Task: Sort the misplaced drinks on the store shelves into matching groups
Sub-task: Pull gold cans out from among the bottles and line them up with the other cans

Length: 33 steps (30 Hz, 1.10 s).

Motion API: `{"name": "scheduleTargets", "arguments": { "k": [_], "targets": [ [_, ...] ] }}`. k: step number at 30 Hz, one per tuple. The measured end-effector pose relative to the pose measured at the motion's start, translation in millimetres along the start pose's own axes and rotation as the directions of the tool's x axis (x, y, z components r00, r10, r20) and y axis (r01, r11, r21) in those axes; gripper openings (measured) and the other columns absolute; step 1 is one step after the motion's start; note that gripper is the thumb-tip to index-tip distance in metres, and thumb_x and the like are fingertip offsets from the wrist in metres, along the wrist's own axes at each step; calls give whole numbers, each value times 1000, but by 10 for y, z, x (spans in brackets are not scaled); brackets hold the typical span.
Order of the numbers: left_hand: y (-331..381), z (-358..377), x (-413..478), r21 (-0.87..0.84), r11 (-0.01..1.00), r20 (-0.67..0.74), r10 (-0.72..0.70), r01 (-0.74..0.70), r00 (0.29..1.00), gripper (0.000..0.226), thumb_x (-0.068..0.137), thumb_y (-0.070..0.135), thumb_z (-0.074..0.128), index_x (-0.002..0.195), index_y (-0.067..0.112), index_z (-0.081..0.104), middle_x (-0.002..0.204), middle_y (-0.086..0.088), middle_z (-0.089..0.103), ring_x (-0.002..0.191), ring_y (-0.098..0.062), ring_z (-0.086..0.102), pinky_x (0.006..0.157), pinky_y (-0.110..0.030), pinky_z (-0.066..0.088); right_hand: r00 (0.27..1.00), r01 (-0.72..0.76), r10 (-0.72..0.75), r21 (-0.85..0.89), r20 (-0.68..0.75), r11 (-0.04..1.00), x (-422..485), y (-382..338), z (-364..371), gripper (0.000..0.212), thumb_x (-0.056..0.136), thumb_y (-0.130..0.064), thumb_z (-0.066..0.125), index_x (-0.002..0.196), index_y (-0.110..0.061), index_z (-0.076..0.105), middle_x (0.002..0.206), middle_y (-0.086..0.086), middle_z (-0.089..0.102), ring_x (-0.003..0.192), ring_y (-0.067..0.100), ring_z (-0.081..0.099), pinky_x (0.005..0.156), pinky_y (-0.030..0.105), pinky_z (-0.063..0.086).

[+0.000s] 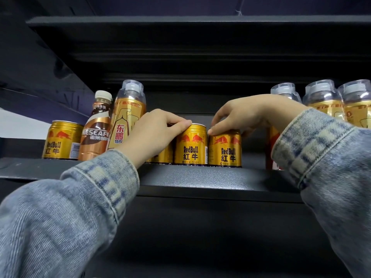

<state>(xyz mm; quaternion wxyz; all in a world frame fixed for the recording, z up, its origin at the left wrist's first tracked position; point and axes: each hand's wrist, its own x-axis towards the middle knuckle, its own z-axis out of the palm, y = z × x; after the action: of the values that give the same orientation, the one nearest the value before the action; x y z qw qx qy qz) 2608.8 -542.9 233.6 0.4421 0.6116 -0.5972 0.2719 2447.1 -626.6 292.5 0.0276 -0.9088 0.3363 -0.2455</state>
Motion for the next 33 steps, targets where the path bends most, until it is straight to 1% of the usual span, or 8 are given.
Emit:
{"name": "scheduleTargets", "arguments": {
  "k": [3,6,9,11,14,18,21,33],
  "targets": [
    [4,11,-6,-19,1000,-23,-7,7,1000,33,90,45,48,113,30,67,118,8,65,109,-13,57,93,-35,47,1000,-3,4,-7,12,1000,-16,3,3,33,87,-40,62,112,-19,59,87,-2,59,75,12,59,61,28,52],
    [-7,-19,-9,1,1000,-5,24,-24,1000,34,94,39,45,120,27,63,125,8,62,115,-12,54,91,-25,41,1000,11,-10,-61,6,998,-49,-19,-6,44,87,-45,59,123,-19,57,97,-2,60,85,14,58,69,29,51],
    [-92,-158,-57,49,999,-94,19,-14,995,36,98,31,38,129,25,54,133,6,55,122,-10,48,90,-20,33,966,147,-180,-179,-184,973,-28,-201,1,56,88,-54,51,131,-18,55,119,1,60,102,16,55,81,28,45],
    [-174,-257,-153,107,994,-205,1,21,979,35,97,30,40,128,26,55,128,4,58,113,-9,49,84,-19,35,913,283,-310,-136,-267,949,36,-435,73,55,89,-57,49,128,-18,59,117,-2,62,100,11,55,82,25,42],
    [-299,-297,-363,215,977,-272,47,13,961,30,93,31,48,117,24,64,113,2,64,96,-8,50,72,-17,36,887,388,-411,-141,-212,911,200,-809,275,58,88,-61,46,121,-17,62,110,-4,63,92,8,56,72,21,43],
    [-448,-258,-502,286,958,-246,42,31,968,38,83,36,62,116,17,66,121,-1,63,116,-15,51,93,-30,39,938,332,-347,-229,-26,915,430,-1034,450,69,87,-68,39,123,-12,58,103,1,60,88,13,55,77,27,40],
    [-531,-255,-550,292,956,-241,80,-6,967,40,78,35,69,115,19,67,120,3,65,125,-12,46,104,-31,34,954,282,-298,-269,-22,921,506,-1015,447,74,84,-70,42,129,-13,54,109,3,60,93,15,55,80,30,41],
    [-701,-197,-606,261,961,-249,154,-87,956,36,79,40,65,110,23,69,116,10,66,119,5,34,100,-18,22,958,276,-287,-234,-14,932,543,-904,449,65,81,-63,55,123,-14,60,94,-4,60,71,7,53,58,20,39]
  ]
}}
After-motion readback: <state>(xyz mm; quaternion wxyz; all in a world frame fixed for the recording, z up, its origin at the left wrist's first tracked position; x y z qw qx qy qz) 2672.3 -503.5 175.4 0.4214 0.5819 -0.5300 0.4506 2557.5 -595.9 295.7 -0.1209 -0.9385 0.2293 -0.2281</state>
